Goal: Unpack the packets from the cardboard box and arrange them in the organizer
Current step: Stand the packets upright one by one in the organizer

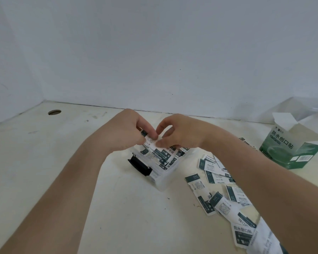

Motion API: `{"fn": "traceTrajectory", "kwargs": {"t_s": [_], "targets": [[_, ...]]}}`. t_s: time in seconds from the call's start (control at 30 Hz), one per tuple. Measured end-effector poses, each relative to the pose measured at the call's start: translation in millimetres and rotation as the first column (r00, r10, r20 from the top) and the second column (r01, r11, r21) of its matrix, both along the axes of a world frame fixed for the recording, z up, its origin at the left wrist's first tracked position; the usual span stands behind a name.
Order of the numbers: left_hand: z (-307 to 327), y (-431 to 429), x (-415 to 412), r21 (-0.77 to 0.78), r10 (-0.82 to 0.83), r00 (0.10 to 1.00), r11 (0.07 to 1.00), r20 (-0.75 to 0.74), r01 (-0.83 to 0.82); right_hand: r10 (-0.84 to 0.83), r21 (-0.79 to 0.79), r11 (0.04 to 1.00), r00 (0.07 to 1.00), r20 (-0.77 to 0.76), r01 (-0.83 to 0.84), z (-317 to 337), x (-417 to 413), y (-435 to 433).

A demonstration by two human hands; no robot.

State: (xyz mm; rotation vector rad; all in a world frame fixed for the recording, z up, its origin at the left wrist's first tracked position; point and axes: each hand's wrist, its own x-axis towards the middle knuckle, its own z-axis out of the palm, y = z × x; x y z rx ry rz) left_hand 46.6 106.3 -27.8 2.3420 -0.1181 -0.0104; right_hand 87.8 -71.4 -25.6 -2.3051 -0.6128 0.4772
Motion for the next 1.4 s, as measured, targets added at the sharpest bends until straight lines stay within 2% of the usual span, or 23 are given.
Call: {"fn": "traceTrajectory", "kwargs": {"t_s": [0.13, 0.27, 0.33, 0.43, 0.57, 0.73, 0.83, 0.97, 1.1, 1.17, 1.23, 1.27, 1.33, 1.4], "targets": [[0, -7, -2, 0.17, -0.05, 0.994, 0.985, 0.096, 0.033, 0.024, -0.12, 0.992, 0.999, -0.025, -0.027, 1, 3, 8], [7, 0, -7, 0.336, -0.029, 0.984, 0.941, 0.173, -0.032, 0.022, -0.217, 0.975, 0.997, -0.075, -0.038, 0, 5, 17], [6, 9, -7, 0.398, -0.04, 0.99, 0.917, 0.137, -0.018, 0.027, -0.274, 0.961, 0.996, -0.083, -0.049, 0, 5, 24], [-1, 15, -6, 0.319, -0.018, 0.998, 0.948, 0.054, 0.0, 0.038, -0.346, 0.937, 0.998, -0.05, -0.053, -1, 2, 34], [-9, 15, -3, 0.248, 0.009, 0.996, 0.968, 0.093, -0.032, 0.056, -0.383, 0.922, 0.998, 0.0, -0.052, -6, -9, 44], [-9, 15, -1, 0.249, -0.003, 0.996, 0.968, 0.09, -0.02, 0.103, -0.477, 0.878, 0.99, 0.1, -0.043, -10, -14, 50], [-9, 12, -1, 0.287, -0.006, 0.995, 0.958, 0.099, -0.023, 0.12, -0.515, 0.856, 0.987, 0.106, -0.049, -11, -13, 54], [-5, 3, -3, 0.37, -0.009, 0.976, 0.926, 0.216, -0.073, 0.069, -0.447, 0.894, 0.99, 0.119, -0.008, -8, -13, 49], [10, -15, -16, 0.303, -0.01, 0.925, 0.946, 0.379, -0.114, -0.083, -0.226, 0.965, 0.97, 0.227, 0.135, 9, -19, 17], [20, -31, -27, 0.294, -0.041, 0.912, 0.952, 0.407, -0.089, -0.141, -0.107, 0.979, 0.955, 0.261, 0.174, 21, -29, -12], [27, -50, -39, 0.32, -0.107, 0.928, 0.947, 0.358, -0.014, -0.171, -0.07, 0.979, 0.958, 0.228, 0.192, 29, -41, -46], [27, -59, -45, 0.35, -0.157, 0.94, 0.936, 0.301, 0.044, -0.16, -0.118, 0.975, 0.967, 0.2, 0.186, 30, -46, -61], [26, -84, -56, 0.452, -0.291, 0.948, 0.868, 0.132, 0.203, -0.109, -0.32, 0.934, 0.981, 0.161, 0.157, 27, -60, -94], [15, -107, -63, 0.5, -0.386, 0.917, 0.777, -0.1, 0.382, -0.049, -0.514, 0.851, 0.991, 0.128, 0.109, 18, -67, -117]]}}
